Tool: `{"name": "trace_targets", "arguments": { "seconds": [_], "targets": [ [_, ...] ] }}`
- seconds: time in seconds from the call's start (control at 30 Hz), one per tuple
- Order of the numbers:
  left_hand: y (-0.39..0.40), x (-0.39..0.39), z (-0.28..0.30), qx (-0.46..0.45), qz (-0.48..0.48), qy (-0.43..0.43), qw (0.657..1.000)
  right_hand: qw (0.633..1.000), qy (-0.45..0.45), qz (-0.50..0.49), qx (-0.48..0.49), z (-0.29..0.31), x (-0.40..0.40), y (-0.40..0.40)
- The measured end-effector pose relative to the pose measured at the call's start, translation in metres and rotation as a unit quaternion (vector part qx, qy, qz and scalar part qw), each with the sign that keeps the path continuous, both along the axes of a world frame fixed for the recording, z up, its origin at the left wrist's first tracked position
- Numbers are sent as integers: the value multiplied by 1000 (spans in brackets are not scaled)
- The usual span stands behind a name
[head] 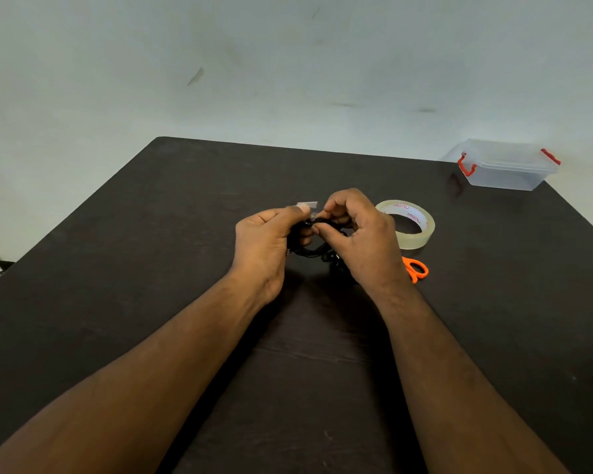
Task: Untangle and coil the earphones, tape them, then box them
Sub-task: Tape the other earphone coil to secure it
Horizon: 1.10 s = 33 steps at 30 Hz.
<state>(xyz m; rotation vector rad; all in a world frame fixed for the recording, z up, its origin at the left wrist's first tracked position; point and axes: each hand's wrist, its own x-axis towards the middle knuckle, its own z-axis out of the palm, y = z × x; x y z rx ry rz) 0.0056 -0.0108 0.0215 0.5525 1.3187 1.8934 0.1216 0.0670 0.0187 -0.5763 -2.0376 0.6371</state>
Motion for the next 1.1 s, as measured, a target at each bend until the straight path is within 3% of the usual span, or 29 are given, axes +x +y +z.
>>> {"name": "trace_targets", "arguments": {
  "seconds": [0.13,0.43,0.9,1.0,1.1],
  "targets": [
    [-1,-2,2,-14,21,44,999,996,-24,-1,82,0,1,3],
    [-2,5,7,-36,68,11,997,971,-81,-16,224,-3,-2,10],
    [-4,-4,10,5,-17,27,999,971,-148,-41,184,-5,-3,13],
    [-3,-9,8,24,-45,167,985,974,-153,-43,163,-3,-1,13],
    [-4,-17,7,47,-34,438,897,976,-168,-28,139,1,0,11]
  ]
}}
